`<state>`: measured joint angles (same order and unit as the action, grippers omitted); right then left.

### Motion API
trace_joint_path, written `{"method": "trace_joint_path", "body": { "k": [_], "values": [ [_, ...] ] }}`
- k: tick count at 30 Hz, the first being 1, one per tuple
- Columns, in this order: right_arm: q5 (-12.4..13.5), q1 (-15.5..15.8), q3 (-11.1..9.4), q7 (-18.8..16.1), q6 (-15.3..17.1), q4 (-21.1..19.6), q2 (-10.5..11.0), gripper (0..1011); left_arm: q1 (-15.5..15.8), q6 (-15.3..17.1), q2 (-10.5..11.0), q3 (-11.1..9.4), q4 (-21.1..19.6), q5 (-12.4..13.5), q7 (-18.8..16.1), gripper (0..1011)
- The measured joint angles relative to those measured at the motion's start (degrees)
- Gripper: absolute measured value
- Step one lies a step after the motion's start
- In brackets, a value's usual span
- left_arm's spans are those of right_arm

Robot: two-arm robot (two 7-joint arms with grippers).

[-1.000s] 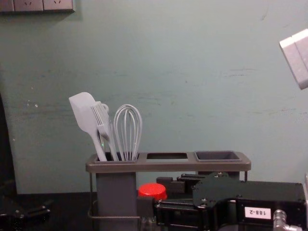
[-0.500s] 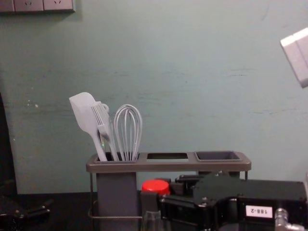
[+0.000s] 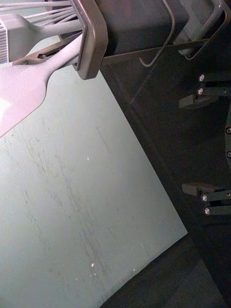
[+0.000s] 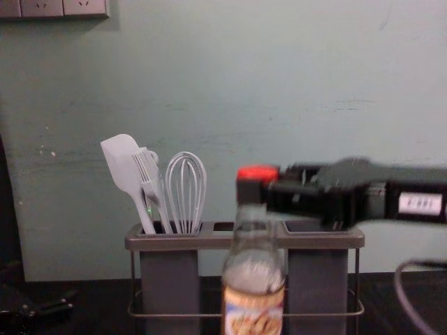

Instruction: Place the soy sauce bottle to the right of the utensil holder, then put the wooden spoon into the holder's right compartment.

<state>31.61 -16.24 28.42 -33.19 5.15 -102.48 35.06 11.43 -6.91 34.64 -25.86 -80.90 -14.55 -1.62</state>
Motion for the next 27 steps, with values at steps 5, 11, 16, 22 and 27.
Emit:
{"method": "trace_joint_path", "body": {
  "k": [5,11,16,22,27],
  "values": [
    [1.85,-1.06,-2.68,1.03,1.26,-2.13,1.59,374,0.00,0.00,0.00,0.00,0.00,0.00,0.00,1005],
    [3.56,-2.96,-5.00,1.99,2.38,-3.01,2.77,374,0.00,0.00,0.00,0.00,0.00,0.00,0.00,1005],
    [4.78,-4.18,-6.27,2.63,3.17,-3.32,3.78,373,0.00,0.00,0.00,0.00,0.00,0.00,0.00,1005],
    [6.60,-3.79,-8.34,3.72,3.68,-3.63,5.52,373,0.00,0.00,0.00,0.00,0.00,0.00,0.00,1005],
    [8.23,-2.30,-10.53,3.88,3.70,-4.71,7.69,373,0.00,0.00,0.00,0.00,0.00,0.00,0.00,1005]
  ]
}}
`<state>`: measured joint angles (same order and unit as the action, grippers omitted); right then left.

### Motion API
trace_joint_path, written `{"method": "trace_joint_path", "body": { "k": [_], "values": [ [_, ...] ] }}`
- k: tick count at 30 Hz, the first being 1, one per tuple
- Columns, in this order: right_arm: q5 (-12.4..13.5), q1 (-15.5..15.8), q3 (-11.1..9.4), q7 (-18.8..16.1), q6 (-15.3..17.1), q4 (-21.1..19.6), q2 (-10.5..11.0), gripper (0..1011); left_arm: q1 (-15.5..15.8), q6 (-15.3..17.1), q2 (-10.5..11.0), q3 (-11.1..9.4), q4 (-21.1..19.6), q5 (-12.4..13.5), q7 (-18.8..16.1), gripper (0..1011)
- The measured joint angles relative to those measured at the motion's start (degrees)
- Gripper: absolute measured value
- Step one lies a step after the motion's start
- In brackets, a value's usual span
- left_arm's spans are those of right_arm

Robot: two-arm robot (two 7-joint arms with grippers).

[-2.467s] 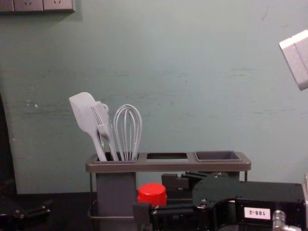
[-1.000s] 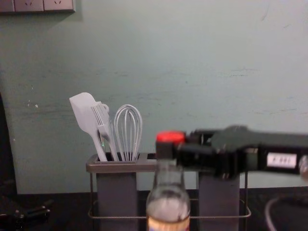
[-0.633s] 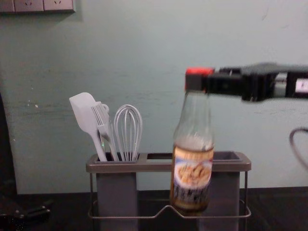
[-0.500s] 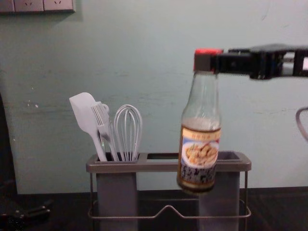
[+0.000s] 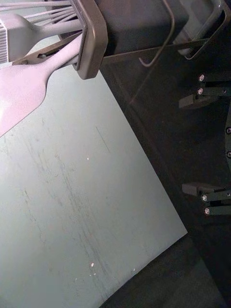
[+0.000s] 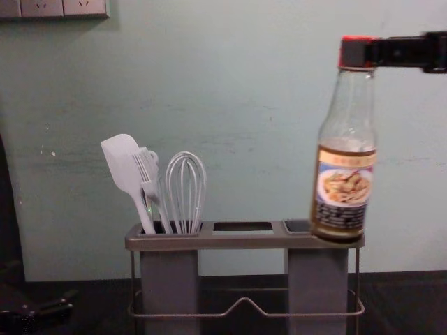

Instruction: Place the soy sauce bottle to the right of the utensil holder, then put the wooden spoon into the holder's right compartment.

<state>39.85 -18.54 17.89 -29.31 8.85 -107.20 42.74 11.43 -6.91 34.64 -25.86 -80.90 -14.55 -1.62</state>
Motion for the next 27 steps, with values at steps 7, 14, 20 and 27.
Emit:
{"method": "trace_joint_path", "body": {
  "k": [7,14,20,27],
  "values": [
    [1.79,3.09,-3.98,0.49,-1.10,-1.66,3.79,373,0.00,0.00,0.00,0.00,0.00,0.00,0.00,1005],
    [2.84,6.44,-7.41,0.67,-2.57,-1.86,6.37,373,0.00,0.00,0.00,0.00,0.00,0.00,0.00,1005],
    [2.78,8.68,-9.17,0.40,-3.92,-0.93,7.56,373,0.00,0.00,0.00,0.00,0.00,0.00,0.00,1005],
    [0.61,9.02,-8.49,0.07,-5.62,2.24,6.45,373,0.00,0.00,0.00,0.00,0.00,0.00,0.00,1005]
  ]
}}
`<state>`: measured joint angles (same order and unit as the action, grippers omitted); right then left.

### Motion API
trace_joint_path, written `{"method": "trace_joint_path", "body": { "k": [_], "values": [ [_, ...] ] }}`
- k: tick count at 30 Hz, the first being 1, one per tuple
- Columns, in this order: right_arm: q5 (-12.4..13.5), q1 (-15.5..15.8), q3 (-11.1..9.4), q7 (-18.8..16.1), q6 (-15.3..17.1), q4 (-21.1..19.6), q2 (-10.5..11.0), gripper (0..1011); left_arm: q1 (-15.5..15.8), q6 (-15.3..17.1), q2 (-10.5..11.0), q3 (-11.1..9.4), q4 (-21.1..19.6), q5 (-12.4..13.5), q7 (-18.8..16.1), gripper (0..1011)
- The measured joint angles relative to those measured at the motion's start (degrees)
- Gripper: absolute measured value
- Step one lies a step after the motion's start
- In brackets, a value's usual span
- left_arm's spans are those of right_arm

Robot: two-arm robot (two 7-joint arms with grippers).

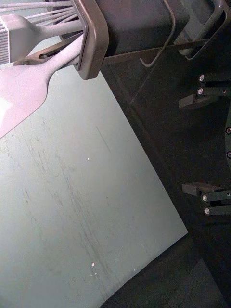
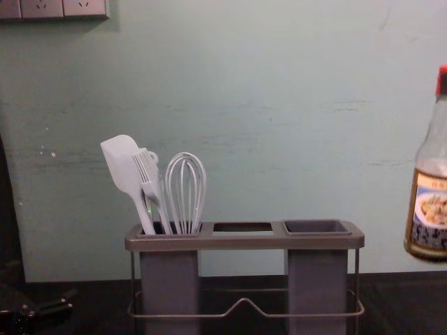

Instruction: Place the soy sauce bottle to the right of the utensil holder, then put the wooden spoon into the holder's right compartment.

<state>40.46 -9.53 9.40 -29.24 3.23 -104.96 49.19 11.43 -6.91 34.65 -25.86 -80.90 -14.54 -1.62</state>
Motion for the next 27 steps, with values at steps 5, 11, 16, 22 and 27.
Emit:
{"method": "trace_joint_path", "body": {
  "k": [5,11,16,22,27],
  "values": [
    [-1.39,-0.63,1.23,-0.51,-1.27,2.88,-1.84,373,0.00,0.00,0.00,0.00,0.00,0.00,0.00,1005],
    [-2.86,-1.19,2.89,-1.36,-2.92,6.92,-4.54,373,0.00,0.00,0.00,0.00,0.00,0.00,0.00,1005],
    [-4.44,-1.27,3.90,-1.98,-4.94,9.74,-6.56,373,0.00,0.00,0.00,0.00,0.00,0.00,0.00,1005],
    [-6.11,-1.19,4.86,-2.83,-6.94,12.25,-8.56,373,0.00,0.00,0.00,0.00,0.00,0.00,0.00,1005],
    [-6.96,-1.28,5.44,-3.27,-7.70,14.05,-9.97,373,0.00,0.00,0.00,0.00,0.00,0.00,0.00,1005]
  ]
}}
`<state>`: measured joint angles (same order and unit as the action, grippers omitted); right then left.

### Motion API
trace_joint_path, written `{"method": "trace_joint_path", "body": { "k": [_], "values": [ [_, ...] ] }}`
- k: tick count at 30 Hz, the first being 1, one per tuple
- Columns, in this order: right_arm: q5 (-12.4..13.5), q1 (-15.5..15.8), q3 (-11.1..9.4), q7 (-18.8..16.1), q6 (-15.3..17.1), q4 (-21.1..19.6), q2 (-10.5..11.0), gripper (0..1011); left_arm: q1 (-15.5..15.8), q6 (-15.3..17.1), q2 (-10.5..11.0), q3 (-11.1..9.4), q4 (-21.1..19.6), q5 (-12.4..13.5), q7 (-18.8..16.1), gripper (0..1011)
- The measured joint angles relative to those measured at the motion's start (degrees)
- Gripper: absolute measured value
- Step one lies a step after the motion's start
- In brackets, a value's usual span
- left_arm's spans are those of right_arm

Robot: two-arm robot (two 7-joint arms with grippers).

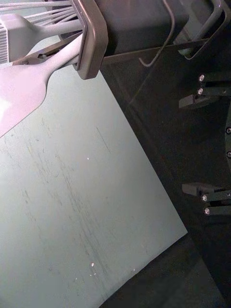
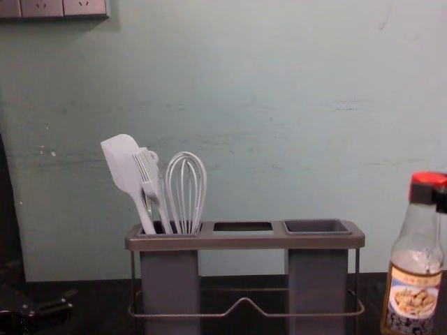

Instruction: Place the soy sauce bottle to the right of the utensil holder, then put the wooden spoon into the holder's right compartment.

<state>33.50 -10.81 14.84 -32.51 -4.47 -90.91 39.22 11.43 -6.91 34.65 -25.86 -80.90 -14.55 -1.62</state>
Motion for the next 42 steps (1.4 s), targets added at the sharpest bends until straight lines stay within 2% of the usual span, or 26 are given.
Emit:
{"method": "trace_joint_path", "body": {
  "k": [9,21,42],
  "values": [
    [-1.61,-0.70,0.94,-0.51,-0.14,2.49,-1.65,373,0.00,0.00,0.00,0.00,0.00,0.00,0.00,1005],
    [-3.10,-1.37,1.12,-0.75,-0.94,5.31,-3.08,373,0.00,0.00,0.00,0.00,0.00,0.00,0.00,1005],
    [-3.93,-2.24,0.84,-1.30,-1.37,8.19,-4.47,373,0.00,0.00,0.00,0.00,0.00,0.00,0.00,1005]
  ]
}}
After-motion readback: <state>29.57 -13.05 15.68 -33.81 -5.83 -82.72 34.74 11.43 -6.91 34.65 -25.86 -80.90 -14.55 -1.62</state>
